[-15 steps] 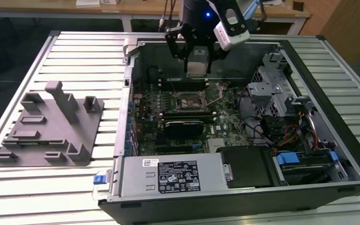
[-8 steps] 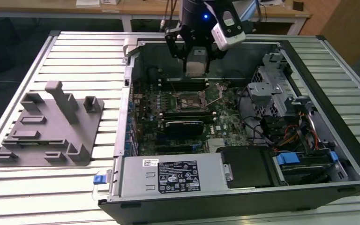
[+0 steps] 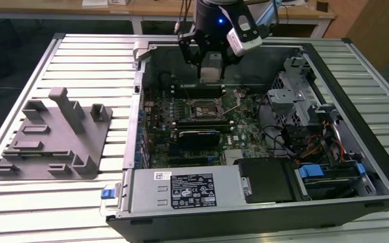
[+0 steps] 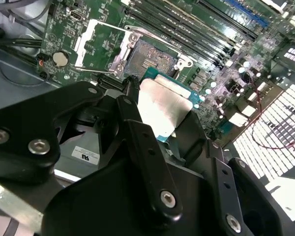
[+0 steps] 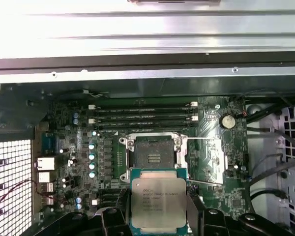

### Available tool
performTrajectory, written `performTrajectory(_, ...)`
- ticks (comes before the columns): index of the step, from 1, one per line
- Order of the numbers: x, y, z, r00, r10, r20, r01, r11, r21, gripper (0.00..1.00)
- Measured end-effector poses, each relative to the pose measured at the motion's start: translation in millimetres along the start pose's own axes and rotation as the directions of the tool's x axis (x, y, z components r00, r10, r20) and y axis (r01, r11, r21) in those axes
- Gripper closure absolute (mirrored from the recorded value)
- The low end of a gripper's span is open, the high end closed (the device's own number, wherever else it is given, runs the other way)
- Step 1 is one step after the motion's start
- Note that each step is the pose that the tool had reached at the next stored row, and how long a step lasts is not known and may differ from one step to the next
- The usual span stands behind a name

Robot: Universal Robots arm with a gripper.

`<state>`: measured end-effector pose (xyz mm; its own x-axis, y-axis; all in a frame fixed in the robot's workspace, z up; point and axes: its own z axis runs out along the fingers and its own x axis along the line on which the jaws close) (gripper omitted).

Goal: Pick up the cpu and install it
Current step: 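Pick up the cpu and move it towards the insertion slot, then place the cpu into insertion slot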

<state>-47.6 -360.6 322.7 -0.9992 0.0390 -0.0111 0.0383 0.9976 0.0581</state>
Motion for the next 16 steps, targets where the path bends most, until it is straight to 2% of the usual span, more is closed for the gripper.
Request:
performTrajectory(5, 0.1, 0.9, 5.3, 1.0, -0.007, -0.0005, 0.007, 1.0, 0.0002, 0.46)
performTrajectory(16, 0.1, 0.9, 6.1, 1.0, -0.007, -0.0005, 0.007, 1.0, 0.0002, 0.46)
